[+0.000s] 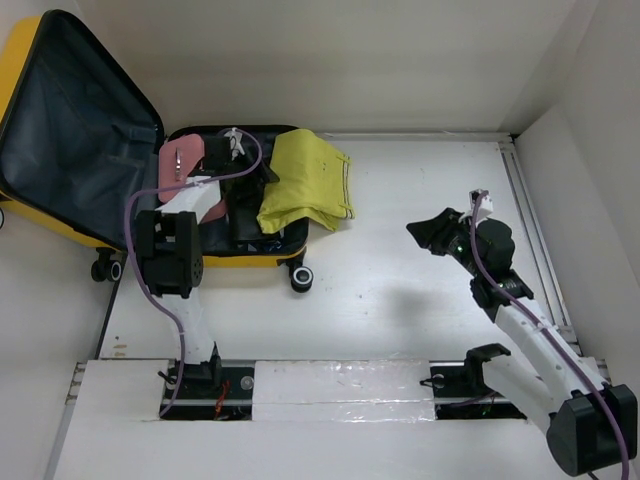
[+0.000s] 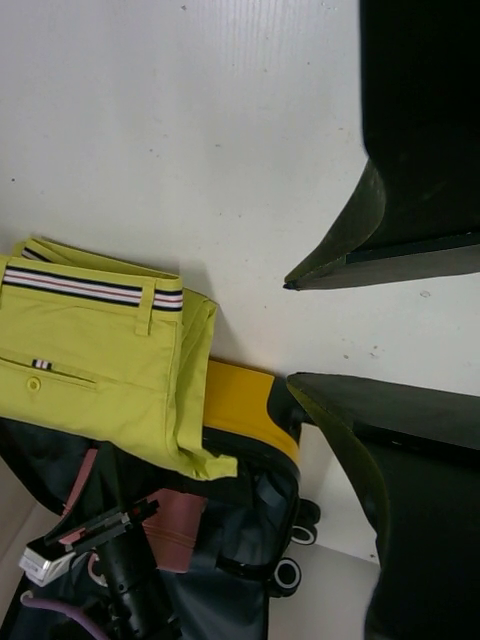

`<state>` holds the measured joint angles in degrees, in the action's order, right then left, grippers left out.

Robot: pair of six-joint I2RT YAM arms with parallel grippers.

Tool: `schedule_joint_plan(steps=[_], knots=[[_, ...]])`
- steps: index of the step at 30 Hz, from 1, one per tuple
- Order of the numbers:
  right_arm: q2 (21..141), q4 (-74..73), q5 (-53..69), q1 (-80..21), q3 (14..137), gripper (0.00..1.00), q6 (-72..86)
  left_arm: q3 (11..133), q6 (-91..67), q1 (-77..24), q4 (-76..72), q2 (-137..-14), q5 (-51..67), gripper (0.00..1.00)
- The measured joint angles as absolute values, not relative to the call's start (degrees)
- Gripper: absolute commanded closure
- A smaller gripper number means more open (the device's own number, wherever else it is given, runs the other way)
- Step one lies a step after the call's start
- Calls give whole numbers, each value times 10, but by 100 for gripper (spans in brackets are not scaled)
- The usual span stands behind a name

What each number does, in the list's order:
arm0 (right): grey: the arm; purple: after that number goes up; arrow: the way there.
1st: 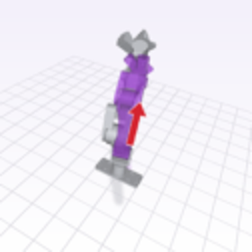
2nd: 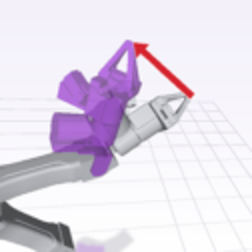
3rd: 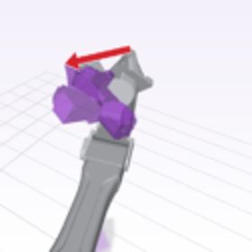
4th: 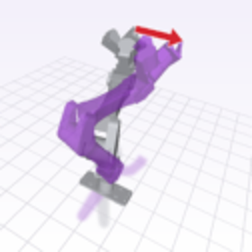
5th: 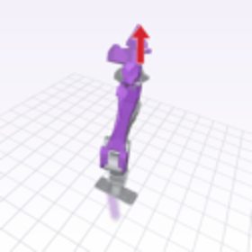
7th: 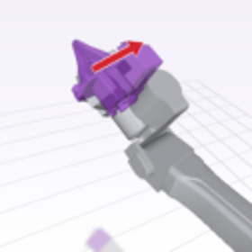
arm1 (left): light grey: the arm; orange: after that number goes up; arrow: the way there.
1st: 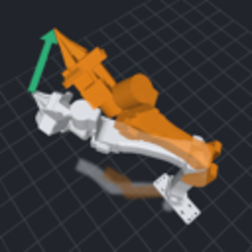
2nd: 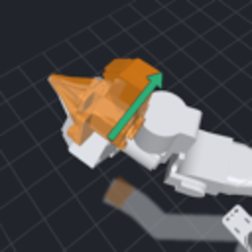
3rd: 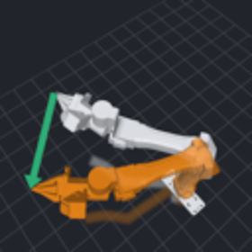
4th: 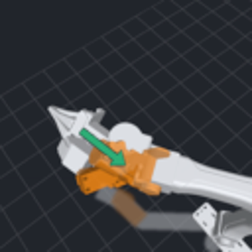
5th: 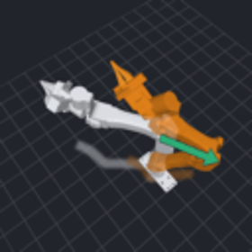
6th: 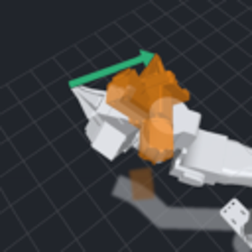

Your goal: Pack the luggage

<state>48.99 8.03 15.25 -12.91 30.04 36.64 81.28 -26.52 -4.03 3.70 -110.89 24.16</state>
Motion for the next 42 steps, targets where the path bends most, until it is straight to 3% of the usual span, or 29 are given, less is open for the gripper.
schedule_joint_plan(steps=[3, 8, 10, 13, 24, 31, 42], knots=[[493, 80, 152, -133, 300, 55, 366, 812, -269, -41, 17, -1112, 257, 34], [496, 80, 148, -139, 300, 55, 360, 798, -298, -41, -46, -1124, 292, 46], [497, 80, 147, -140, 300, 55, 359, 784, -317, -41, -75, -1129, 309, 71], [500, 81, 144, -140, 300, 55, 358, 762, -338, -40, -114, -1135, 323, 100], [503, 81, 139, -144, 300, 55, 358, 747, -358, -40, -116, -1082, 292, 100], [503, 81, 139, -148, 300, 54, 358, 813, -340, -45, -24, -990, 246, 100], [498, 81, 139, -151, 300, 54, 358, 868, -281, -11, 138, -979, 91, 100]])
